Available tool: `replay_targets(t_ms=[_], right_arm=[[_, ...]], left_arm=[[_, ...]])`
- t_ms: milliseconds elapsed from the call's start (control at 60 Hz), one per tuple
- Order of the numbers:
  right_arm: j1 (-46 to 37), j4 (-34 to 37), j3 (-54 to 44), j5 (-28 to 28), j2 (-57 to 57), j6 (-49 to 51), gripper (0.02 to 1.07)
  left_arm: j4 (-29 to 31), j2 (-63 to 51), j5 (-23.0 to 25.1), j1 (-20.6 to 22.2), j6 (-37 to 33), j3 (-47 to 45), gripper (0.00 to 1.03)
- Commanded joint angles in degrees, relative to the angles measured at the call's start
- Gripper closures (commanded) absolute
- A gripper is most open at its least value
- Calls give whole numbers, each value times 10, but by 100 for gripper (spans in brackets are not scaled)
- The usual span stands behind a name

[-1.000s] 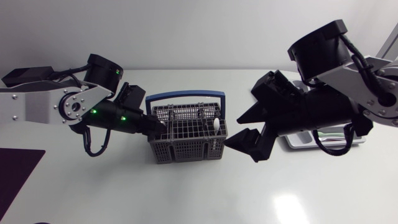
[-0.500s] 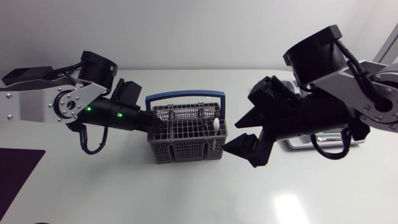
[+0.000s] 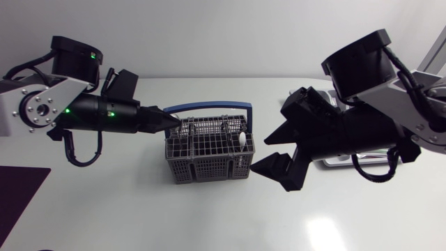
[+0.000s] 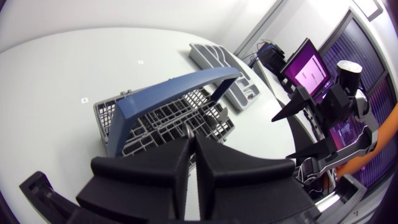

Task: Unload the cutlery basket into the drawer organizer.

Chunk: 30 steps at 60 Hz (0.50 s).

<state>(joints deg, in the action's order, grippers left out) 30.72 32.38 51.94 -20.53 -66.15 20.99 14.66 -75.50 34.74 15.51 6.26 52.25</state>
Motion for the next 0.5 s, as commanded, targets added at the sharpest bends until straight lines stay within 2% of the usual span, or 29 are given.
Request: replay_targets(t_ms=[0,350,483], right_arm=[[7,-8,-22,4,13,-6,10],[43,-47,-44,49,45,0,10],[43,-49,-40,41,49,7,10]], left_arm=[[1,27,16,-3,19,7,99],[2,67,33,-7,31,16,99],[3,84,43,-18,34,19,99]])
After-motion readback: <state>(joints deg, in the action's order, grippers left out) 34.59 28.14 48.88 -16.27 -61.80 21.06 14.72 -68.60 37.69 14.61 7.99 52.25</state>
